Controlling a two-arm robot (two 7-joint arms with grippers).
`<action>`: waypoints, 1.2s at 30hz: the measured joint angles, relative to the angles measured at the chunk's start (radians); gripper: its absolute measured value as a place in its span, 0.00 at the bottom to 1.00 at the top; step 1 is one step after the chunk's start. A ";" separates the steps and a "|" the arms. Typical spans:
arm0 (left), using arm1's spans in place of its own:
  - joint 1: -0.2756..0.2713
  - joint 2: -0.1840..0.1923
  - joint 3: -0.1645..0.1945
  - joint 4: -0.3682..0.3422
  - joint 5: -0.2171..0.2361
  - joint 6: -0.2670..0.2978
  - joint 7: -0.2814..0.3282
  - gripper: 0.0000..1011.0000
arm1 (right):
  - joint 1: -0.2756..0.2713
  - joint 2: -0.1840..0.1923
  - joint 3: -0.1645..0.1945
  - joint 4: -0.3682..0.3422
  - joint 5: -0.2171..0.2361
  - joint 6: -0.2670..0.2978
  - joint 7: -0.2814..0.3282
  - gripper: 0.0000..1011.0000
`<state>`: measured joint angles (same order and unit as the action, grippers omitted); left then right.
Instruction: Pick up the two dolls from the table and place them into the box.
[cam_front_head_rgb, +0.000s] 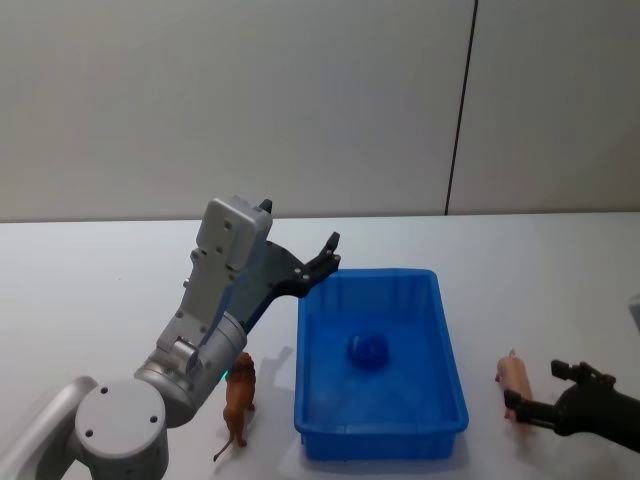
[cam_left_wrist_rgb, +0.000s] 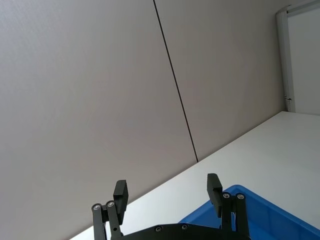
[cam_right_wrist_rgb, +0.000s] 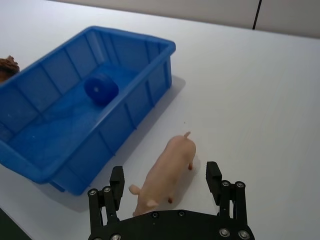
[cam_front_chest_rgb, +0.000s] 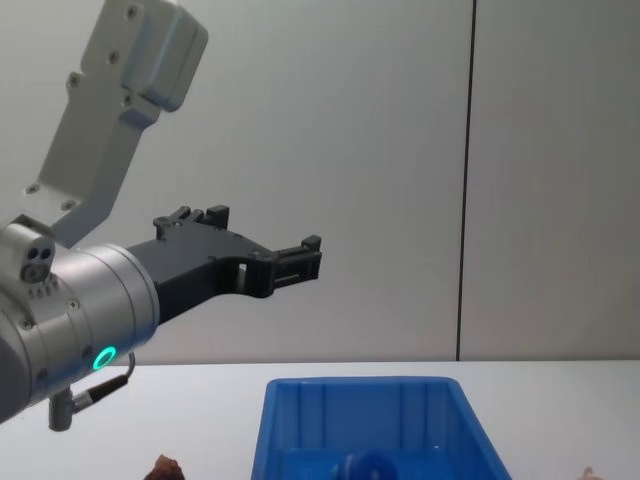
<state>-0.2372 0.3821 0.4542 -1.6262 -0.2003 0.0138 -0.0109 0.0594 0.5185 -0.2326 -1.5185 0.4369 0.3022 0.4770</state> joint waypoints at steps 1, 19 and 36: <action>0.000 0.000 0.000 0.000 0.000 0.000 0.000 0.99 | 0.001 0.000 -0.001 0.003 0.000 0.004 0.000 0.99; 0.000 0.000 0.000 0.000 0.000 0.000 0.000 0.99 | 0.022 -0.022 -0.029 0.048 -0.019 0.061 0.026 0.99; 0.000 0.000 0.000 0.000 0.000 0.000 0.000 0.99 | 0.047 -0.048 -0.042 0.076 -0.030 0.062 -0.035 0.57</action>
<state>-0.2372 0.3821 0.4542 -1.6262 -0.2003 0.0138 -0.0109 0.1063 0.4710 -0.2741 -1.4423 0.4070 0.3639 0.4417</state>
